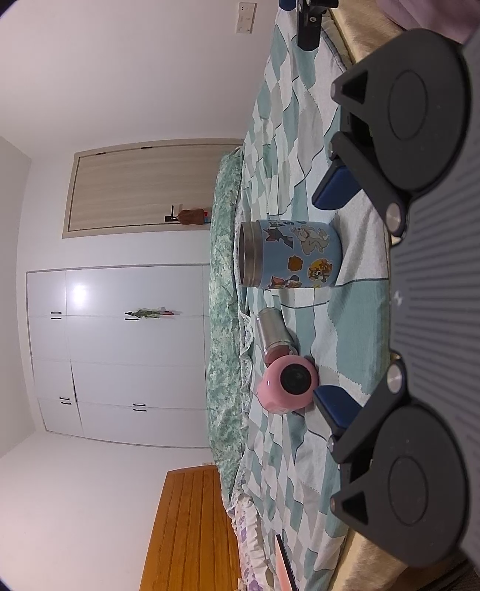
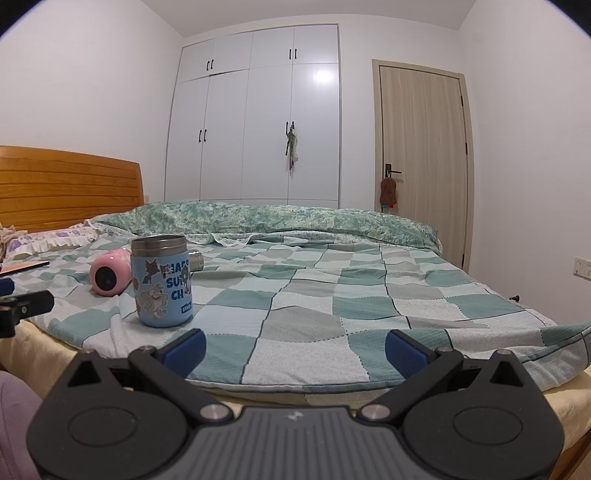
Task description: Flip cup upright
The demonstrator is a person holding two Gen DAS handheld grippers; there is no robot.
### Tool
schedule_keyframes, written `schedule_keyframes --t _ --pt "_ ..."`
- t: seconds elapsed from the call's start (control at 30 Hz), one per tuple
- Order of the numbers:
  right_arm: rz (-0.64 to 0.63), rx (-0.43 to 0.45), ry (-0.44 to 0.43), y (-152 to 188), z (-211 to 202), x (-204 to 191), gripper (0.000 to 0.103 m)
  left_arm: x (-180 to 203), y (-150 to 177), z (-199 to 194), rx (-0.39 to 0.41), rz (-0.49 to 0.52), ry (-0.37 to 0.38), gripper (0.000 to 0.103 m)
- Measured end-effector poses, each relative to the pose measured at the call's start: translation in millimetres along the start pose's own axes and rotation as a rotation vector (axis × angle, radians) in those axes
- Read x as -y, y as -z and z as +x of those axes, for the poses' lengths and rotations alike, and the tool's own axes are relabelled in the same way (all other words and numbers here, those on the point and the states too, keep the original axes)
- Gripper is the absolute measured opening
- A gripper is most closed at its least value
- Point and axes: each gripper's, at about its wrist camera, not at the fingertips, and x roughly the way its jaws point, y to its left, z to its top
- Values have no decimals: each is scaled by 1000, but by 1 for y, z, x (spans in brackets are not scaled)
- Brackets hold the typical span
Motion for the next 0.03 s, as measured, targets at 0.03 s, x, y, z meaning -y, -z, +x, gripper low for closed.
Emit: schedule_keyframes --t 0.03 --pt "0 1 0 0 0 0 103 0 0 0 -2 -2 0 103"
